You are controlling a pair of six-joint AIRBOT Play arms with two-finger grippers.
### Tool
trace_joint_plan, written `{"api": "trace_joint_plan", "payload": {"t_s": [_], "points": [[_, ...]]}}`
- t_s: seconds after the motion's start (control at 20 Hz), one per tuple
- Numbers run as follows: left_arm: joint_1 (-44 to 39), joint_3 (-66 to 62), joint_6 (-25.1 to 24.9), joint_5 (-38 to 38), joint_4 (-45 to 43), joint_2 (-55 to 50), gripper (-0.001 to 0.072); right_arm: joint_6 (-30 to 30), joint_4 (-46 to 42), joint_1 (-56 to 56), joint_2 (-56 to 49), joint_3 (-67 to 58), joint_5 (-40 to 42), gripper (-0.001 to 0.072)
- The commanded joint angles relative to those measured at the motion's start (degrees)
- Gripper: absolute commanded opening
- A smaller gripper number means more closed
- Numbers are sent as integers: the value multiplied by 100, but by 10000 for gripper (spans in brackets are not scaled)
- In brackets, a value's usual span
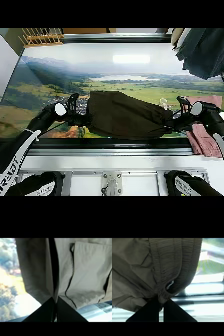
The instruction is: Fold the clothes and pants, and hang the long-sleeved shirts on hangers.
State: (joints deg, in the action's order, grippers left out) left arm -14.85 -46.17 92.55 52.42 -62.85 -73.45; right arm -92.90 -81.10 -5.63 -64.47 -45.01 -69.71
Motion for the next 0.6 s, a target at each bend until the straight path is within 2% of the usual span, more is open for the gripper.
{"api": "trace_joint_plan", "payload": {"t_s": [0.0,0.05,0.1,0.15,0.2,0.25,0.4,0.55], "points": [[203,92,-4,90,-17,168,3,-9,7,0,9,79,90,31],[256,144,-42,153,-15,221,3,-7,55,0,20,76,92,39],[302,175,-63,247,-9,251,4,-7,114,0,31,57,92,219],[334,162,-85,374,-15,273,145,-4,131,0,46,-7,68,522],[380,72,-85,555,-15,273,474,0,127,-4,92,-111,15,607],[442,-76,-94,780,-17,273,565,9,118,-31,155,-280,-120,606],[627,-697,-175,1386,-15,273,566,299,120,-498,431,-857,-592,607],[595,-1132,-175,1615,-17,273,565,334,284,-1316,636,-898,-560,607]]}}
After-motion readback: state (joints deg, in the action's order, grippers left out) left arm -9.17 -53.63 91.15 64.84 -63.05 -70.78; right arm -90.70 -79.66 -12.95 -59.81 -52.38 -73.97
